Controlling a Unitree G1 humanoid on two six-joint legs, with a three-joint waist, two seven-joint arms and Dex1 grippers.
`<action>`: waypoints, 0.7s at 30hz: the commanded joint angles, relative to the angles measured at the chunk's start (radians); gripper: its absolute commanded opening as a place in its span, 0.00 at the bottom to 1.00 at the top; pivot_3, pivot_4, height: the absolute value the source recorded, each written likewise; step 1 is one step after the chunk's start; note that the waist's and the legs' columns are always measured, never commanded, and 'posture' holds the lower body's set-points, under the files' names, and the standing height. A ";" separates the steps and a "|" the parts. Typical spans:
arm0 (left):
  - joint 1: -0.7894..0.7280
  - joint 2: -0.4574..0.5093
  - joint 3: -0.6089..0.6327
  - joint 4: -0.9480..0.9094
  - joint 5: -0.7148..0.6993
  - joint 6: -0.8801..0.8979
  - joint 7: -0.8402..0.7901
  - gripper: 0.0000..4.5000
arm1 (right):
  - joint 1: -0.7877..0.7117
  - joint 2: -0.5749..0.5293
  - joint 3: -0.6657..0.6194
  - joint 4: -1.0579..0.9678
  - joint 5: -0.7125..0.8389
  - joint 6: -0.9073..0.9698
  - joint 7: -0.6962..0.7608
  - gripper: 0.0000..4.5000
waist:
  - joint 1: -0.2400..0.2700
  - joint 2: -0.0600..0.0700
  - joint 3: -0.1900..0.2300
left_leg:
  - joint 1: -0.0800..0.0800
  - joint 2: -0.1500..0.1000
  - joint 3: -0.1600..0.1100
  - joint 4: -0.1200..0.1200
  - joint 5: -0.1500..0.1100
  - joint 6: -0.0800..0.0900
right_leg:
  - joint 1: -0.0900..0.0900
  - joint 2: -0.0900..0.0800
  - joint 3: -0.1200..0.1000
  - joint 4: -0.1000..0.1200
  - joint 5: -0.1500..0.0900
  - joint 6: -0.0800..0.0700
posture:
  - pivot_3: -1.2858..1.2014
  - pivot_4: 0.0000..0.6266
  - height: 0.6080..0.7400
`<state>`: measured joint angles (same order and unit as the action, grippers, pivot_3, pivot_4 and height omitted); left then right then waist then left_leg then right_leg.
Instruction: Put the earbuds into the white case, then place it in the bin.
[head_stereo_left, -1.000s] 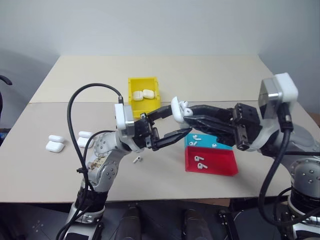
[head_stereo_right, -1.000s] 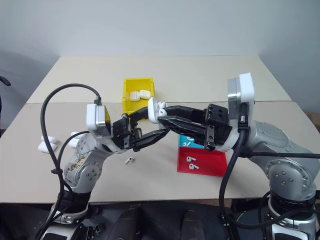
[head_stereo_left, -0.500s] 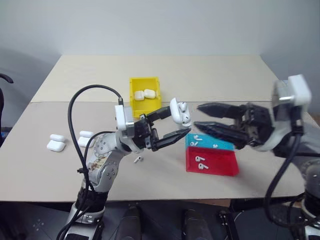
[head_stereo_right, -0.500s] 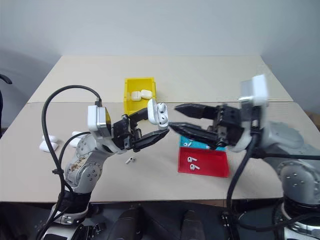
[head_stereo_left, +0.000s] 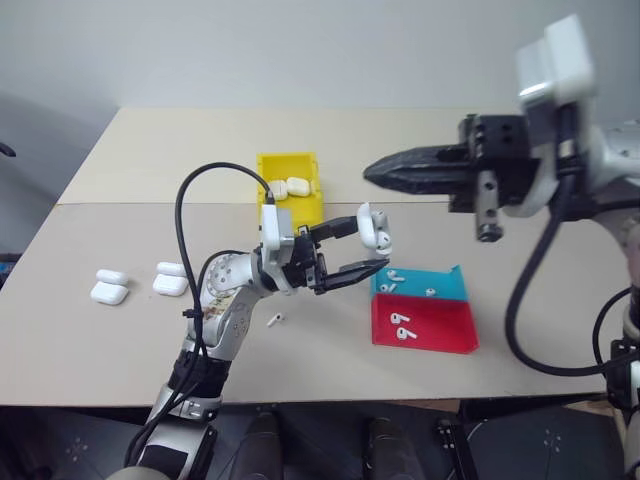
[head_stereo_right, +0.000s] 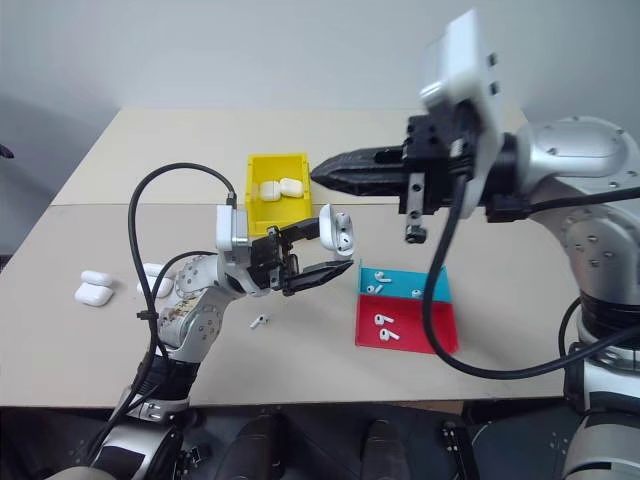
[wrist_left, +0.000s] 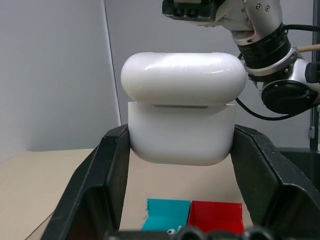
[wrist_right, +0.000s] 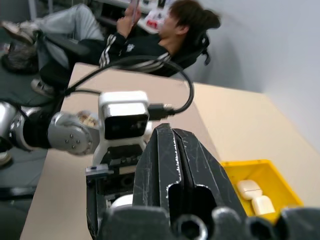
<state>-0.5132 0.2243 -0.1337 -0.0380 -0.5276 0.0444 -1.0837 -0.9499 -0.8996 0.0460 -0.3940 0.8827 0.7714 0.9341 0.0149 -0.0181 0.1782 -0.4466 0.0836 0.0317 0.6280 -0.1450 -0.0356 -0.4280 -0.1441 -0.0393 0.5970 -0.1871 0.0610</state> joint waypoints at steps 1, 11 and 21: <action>-0.013 0.009 -0.006 -0.020 0.025 -0.022 -0.007 0.61 | -0.019 0.007 0.042 -0.031 -0.080 -0.028 0.033 0.01 | 0.002 0.000 0.000 | 0.000 0.000 0.000 0.000 0.000 0.000 | 0.000 0.000 0.000 0.000 0.000 0.000 | 0.52 0.24 1.00; 0.021 0.024 -0.009 -0.064 0.039 -0.022 0.011 0.61 | -0.009 0.044 0.160 -0.037 -0.250 -0.038 0.088 0.01 | -0.002 0.000 0.000 | 0.000 0.000 0.000 0.000 0.000 0.000 | 0.000 0.000 0.000 0.000 0.001 0.001 | 0.52 0.24 1.00; 0.066 0.025 0.035 -0.098 0.017 -0.031 0.032 0.61 | 0.016 0.019 0.124 -0.013 -0.299 -0.061 0.162 0.01 | -0.002 0.000 0.000 | 0.000 0.000 0.000 0.000 0.000 0.000 | 0.000 0.000 0.000 0.001 0.001 0.001 | 0.52 0.24 1.00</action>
<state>-0.4361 0.2540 -0.1209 -0.0717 -0.4791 0.0408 -1.0603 -0.9291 -0.8746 0.2063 -0.4014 0.5908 0.7271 1.0845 0.0127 -0.0180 0.1782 -0.4462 0.0838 0.0318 0.6284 -0.1450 -0.0355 -0.4281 -0.1440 -0.0394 0.5975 -0.1864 0.0619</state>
